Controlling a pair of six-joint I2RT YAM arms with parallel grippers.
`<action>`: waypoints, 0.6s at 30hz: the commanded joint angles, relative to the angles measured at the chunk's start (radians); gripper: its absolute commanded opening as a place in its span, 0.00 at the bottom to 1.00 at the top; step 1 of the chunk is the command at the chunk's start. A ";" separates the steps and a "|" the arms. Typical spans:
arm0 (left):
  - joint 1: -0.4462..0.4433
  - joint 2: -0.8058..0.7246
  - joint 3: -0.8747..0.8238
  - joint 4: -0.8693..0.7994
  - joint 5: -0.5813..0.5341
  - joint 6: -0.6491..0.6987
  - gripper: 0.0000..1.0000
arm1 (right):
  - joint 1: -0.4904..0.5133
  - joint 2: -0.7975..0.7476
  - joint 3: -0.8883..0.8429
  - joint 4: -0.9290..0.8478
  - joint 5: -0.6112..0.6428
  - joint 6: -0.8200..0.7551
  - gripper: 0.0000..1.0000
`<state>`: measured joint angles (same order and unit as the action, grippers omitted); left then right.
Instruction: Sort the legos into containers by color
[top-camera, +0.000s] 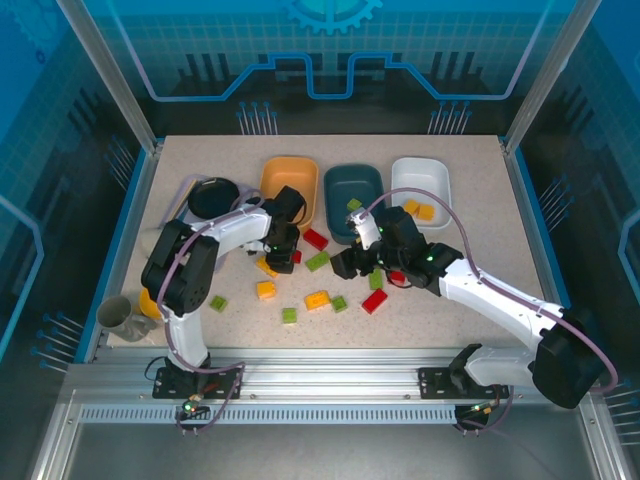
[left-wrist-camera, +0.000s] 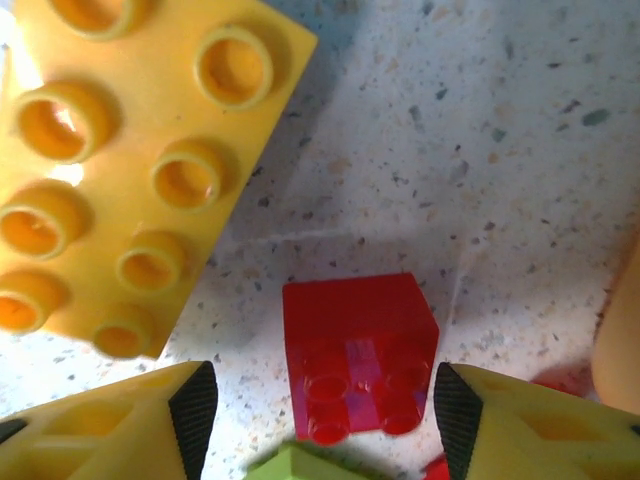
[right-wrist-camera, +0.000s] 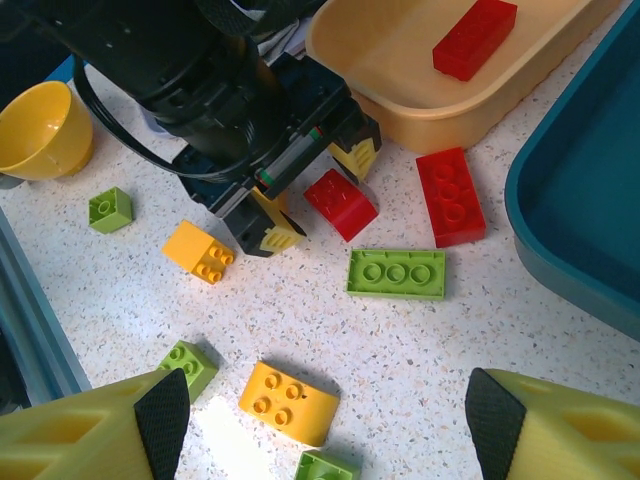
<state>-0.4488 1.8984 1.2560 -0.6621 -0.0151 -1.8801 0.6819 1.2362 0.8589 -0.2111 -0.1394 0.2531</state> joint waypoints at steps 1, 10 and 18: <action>0.001 0.026 0.012 0.009 -0.018 -0.025 0.59 | 0.010 -0.014 -0.004 0.004 -0.010 -0.005 0.76; -0.007 0.024 0.003 0.000 -0.037 -0.006 0.32 | 0.009 -0.011 -0.003 0.001 0.003 0.006 0.76; -0.031 -0.141 0.049 -0.138 -0.111 0.168 0.24 | -0.020 -0.066 0.014 0.006 0.059 0.048 0.76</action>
<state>-0.4717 1.8530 1.2610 -0.6952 -0.0647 -1.8126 0.6777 1.2118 0.8585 -0.2184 -0.1093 0.2687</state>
